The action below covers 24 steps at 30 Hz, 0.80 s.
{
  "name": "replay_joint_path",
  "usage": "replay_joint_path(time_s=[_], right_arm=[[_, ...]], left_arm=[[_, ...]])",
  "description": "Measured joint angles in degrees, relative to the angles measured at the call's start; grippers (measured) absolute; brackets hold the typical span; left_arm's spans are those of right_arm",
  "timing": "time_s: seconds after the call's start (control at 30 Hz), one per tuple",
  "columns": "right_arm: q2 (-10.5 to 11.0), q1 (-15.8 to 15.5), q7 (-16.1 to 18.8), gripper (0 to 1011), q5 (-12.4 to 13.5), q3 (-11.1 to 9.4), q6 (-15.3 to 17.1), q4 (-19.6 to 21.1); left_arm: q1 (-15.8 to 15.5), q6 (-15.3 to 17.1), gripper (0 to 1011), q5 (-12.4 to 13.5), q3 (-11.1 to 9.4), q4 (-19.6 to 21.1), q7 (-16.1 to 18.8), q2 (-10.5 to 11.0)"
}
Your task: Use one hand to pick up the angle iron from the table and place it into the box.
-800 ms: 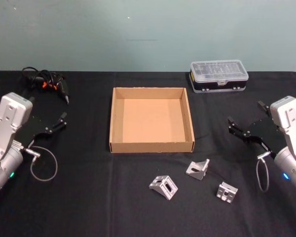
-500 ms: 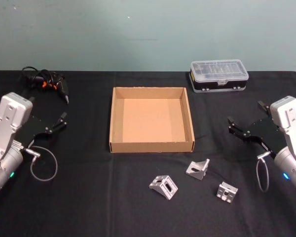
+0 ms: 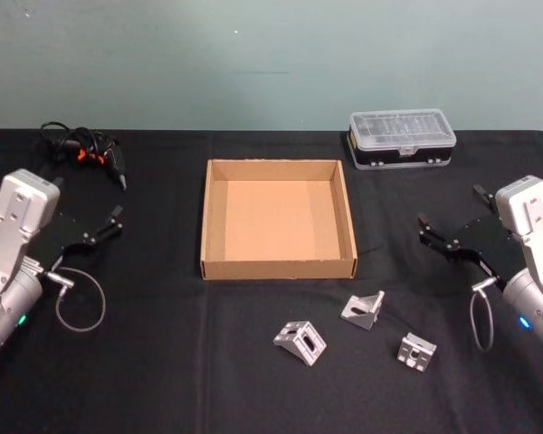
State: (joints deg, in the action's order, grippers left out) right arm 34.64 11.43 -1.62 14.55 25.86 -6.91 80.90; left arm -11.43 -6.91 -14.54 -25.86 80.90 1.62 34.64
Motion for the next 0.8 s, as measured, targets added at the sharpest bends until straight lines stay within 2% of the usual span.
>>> replay_joint_path(time_s=[0.8], right_arm=[[0.0,0.0,0.0,1004,0.0,0.0,0.0,0.0]], left_arm=[[0.0,0.0,1011,0.0,0.0,0.0,0.0,0.0]])
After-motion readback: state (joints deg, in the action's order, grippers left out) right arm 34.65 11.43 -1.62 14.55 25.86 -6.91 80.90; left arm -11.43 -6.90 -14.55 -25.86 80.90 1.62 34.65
